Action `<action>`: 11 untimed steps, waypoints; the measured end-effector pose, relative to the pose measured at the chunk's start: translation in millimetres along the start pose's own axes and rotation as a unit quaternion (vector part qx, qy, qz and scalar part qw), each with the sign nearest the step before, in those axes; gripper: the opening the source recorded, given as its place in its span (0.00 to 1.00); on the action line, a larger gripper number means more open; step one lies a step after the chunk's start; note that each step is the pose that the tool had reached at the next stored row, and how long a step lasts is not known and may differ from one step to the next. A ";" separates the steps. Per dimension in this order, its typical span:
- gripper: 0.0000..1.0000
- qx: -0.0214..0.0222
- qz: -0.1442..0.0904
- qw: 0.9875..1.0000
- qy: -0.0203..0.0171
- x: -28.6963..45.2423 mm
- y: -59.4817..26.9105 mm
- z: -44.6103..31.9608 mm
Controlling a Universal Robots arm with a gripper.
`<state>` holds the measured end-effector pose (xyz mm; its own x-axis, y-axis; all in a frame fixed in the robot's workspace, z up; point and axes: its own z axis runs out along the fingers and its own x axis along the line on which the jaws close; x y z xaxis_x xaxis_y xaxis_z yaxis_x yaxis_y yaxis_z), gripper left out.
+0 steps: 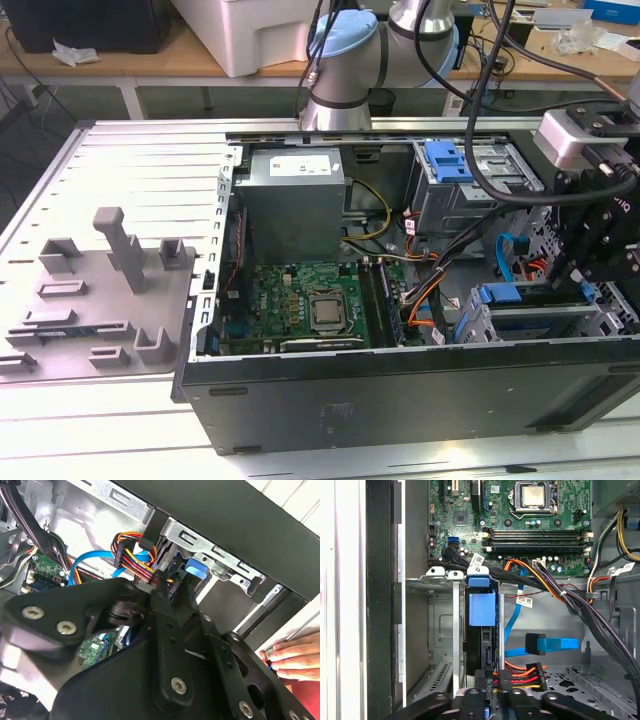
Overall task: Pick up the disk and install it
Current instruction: 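Insert the first disk wire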
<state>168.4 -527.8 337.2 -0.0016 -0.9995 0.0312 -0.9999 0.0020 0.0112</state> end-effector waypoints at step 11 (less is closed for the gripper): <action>0.36 0.000 0.000 1.000 0.001 0.4 0.2 -14.2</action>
<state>168.4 -527.8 351.5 -0.0016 -0.9995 0.0329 -0.9999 0.0020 0.0112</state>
